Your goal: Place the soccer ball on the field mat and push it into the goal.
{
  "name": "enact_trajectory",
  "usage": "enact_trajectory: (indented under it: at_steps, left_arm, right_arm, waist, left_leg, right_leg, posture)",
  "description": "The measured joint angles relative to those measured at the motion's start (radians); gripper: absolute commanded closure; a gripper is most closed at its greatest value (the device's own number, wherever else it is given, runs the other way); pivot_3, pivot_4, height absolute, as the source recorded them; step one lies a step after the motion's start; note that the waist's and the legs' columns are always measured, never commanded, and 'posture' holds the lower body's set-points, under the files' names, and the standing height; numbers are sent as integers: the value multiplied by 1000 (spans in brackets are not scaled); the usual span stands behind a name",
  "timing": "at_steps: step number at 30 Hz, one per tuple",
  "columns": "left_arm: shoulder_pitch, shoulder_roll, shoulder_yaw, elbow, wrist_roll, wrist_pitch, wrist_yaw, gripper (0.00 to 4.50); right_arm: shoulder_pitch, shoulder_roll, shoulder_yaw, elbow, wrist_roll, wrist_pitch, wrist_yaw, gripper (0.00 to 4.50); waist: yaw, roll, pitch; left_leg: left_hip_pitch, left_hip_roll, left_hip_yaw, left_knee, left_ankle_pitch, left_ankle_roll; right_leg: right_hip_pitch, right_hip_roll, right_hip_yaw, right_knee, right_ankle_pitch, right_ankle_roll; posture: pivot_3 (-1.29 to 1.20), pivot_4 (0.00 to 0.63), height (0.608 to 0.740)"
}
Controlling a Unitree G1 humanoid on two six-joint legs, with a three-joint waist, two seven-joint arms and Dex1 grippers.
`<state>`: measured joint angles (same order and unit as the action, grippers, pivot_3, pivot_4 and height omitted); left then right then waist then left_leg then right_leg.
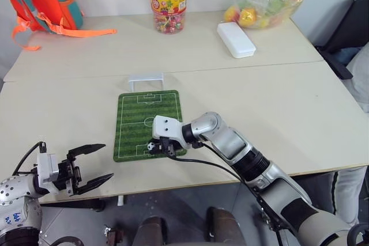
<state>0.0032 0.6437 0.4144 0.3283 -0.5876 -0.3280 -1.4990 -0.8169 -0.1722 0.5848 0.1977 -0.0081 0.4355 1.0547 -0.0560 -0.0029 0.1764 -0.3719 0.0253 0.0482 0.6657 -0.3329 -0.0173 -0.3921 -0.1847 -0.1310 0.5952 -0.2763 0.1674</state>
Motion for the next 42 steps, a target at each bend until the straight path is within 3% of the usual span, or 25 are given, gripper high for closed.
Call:
enact_trajectory:
  at_steps: [42]
  left_arm:
    - [-36, 4, -1, 4, 4, -7, 73, 0]
  right_arm:
    - [-23, 70, -3, 117, -24, -103, 34, 3652]
  waist:
    - [-2, 0, 0]
  left_leg:
    - [2, 3, 3, 0, -1, -1]
  right_leg:
    - [-1, 2, 0, 0, 1, -3]
  posture:
    - [0, 150, 740]
